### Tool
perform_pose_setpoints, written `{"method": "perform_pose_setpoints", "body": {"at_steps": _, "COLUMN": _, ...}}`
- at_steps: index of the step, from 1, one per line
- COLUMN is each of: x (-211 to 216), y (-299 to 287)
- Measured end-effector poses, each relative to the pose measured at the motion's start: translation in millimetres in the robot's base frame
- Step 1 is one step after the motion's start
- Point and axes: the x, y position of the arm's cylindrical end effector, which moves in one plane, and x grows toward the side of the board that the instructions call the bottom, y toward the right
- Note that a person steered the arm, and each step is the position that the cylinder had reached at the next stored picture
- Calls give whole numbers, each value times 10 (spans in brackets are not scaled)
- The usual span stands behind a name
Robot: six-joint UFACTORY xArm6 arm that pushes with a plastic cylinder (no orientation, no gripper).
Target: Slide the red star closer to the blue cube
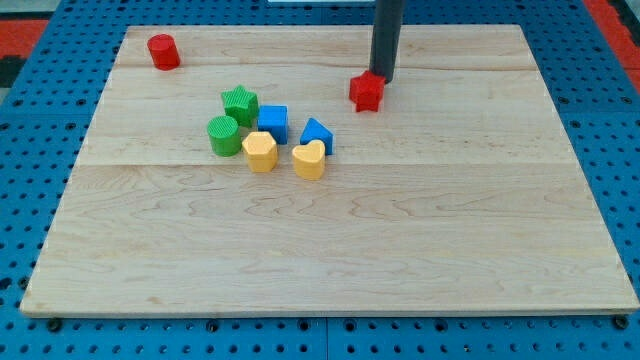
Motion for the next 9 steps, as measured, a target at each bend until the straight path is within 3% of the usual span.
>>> {"method": "perform_pose_setpoints", "body": {"at_steps": 1, "x": 197, "y": 9}}
{"method": "perform_pose_setpoints", "body": {"at_steps": 2, "x": 271, "y": 421}}
{"method": "perform_pose_setpoints", "body": {"at_steps": 4, "x": 536, "y": 270}}
{"method": "perform_pose_setpoints", "body": {"at_steps": 5, "x": 576, "y": -77}}
{"method": "perform_pose_setpoints", "body": {"at_steps": 7, "x": 219, "y": -703}}
{"method": "perform_pose_setpoints", "body": {"at_steps": 8, "x": -9, "y": -491}}
{"method": "perform_pose_setpoints", "body": {"at_steps": 9, "x": -130, "y": -711}}
